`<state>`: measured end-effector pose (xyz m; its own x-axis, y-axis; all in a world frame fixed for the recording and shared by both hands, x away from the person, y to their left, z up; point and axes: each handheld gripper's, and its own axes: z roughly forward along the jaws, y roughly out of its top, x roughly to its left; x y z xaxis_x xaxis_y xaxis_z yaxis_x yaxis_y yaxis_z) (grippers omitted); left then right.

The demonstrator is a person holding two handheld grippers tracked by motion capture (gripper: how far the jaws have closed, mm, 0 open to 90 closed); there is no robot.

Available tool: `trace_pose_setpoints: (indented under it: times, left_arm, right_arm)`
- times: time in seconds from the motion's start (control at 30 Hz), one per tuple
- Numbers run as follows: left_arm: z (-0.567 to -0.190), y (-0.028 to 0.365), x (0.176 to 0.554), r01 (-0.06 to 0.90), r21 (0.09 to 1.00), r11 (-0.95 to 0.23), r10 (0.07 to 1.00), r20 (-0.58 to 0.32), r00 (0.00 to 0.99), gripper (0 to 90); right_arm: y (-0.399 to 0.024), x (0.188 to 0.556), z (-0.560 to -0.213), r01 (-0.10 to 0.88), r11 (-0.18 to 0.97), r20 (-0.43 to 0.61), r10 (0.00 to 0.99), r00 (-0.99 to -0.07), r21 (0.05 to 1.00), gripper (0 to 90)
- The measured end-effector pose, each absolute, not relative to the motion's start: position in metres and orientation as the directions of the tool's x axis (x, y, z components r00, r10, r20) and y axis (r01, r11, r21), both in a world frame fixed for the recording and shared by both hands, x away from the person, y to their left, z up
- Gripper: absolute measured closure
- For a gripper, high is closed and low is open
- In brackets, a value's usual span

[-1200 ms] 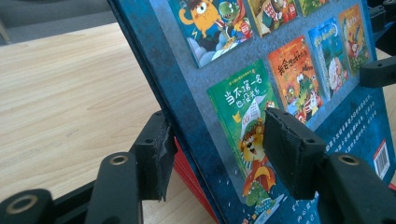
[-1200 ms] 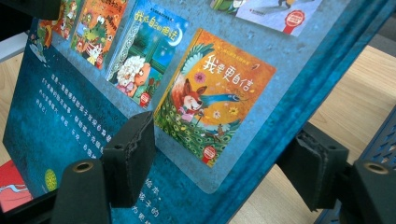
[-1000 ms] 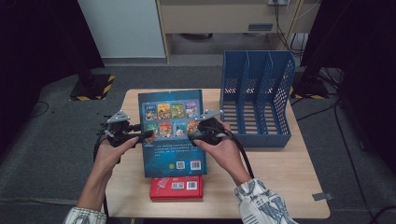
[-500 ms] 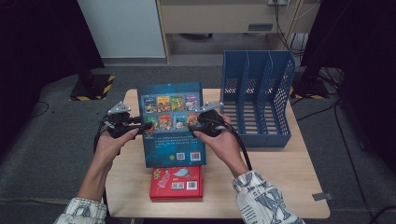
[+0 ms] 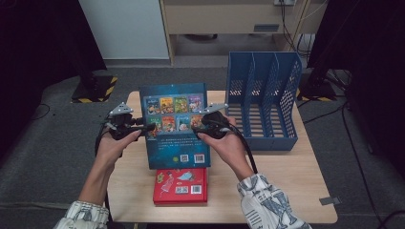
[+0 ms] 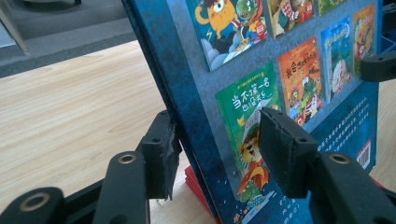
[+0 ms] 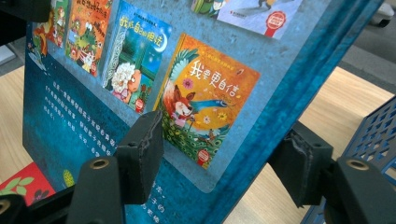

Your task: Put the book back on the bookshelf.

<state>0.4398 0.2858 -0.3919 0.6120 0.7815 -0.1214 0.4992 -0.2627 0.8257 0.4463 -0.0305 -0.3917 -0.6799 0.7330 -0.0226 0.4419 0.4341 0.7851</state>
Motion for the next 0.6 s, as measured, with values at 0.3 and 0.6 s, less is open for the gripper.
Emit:
trace_pose_setpoints:
  times: [0.3,0.6]
  left_arm:
    - [-0.3890,0.2861,0.4424,0.500,0.823,-0.269,0.786,-0.112,0.608,48.6]
    - [-0.3862,0.2869,0.4433,0.495,0.827,-0.267,0.788,-0.109,0.606,49.5]
  right_arm:
    - [-0.0281,0.4491,-0.3902,0.445,0.434,-0.024,0.737,-0.675,0.783,38.4]
    - [-0.0272,0.4494,-0.3856,0.443,0.441,-0.036,0.739,-0.673,0.780,40.2]
